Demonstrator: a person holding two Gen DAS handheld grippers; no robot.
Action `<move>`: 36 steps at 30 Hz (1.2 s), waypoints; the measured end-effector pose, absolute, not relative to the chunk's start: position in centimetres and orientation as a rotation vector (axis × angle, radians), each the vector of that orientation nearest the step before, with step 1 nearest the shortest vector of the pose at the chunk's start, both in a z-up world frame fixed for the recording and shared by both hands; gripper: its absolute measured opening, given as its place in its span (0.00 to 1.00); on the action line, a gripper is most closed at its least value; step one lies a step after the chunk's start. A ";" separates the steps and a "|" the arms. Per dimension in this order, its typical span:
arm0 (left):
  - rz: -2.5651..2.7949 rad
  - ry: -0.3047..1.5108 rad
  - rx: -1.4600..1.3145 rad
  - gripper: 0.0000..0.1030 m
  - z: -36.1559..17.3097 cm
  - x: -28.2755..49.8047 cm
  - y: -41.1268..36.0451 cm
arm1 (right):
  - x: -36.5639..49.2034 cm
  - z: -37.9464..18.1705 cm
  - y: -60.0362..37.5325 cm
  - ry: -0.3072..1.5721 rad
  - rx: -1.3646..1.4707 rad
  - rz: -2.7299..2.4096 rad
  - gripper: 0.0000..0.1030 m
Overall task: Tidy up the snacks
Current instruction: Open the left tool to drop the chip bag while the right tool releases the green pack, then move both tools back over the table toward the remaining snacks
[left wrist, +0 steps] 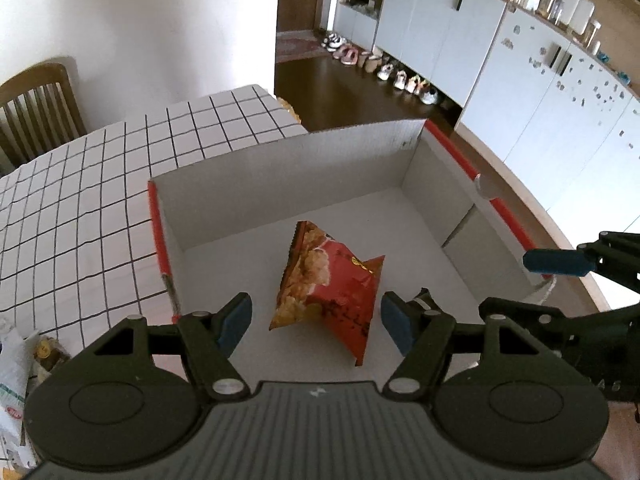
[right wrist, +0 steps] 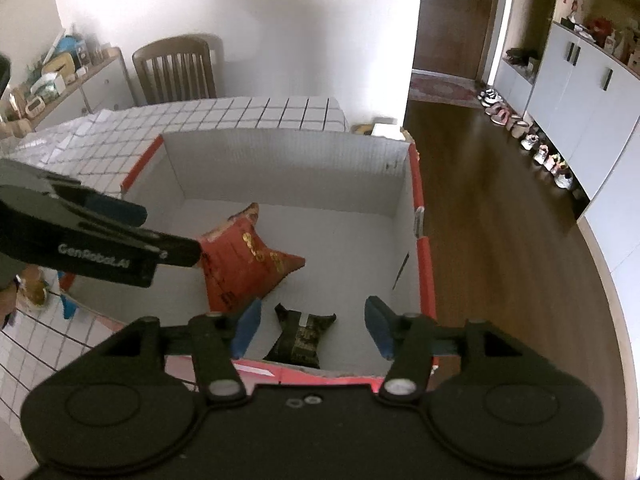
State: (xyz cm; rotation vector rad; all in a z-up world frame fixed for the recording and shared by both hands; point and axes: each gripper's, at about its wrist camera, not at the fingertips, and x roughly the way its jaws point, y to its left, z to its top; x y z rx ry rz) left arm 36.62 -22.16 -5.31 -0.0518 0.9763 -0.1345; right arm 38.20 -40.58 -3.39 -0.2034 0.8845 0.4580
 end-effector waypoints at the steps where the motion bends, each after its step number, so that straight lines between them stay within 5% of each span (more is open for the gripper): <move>1: -0.135 0.969 -0.055 0.69 -5.1 36.2 -22.0 | 38.0 -3.1 -40.7 0.878 -0.199 0.460 0.59; 19: -0.188 0.822 -0.085 0.69 -0.7 27.9 -17.4 | 33.0 0.6 -38.1 0.758 -0.153 0.475 0.75; 22: -0.192 0.796 -0.082 0.81 -0.2 26.3 -16.0 | 31.6 1.2 -36.9 0.740 -0.143 0.483 0.79; 36: -0.189 0.713 -0.118 0.89 1.1 19.6 -7.8 | 25.6 3.7 -30.1 0.621 -0.118 0.553 0.99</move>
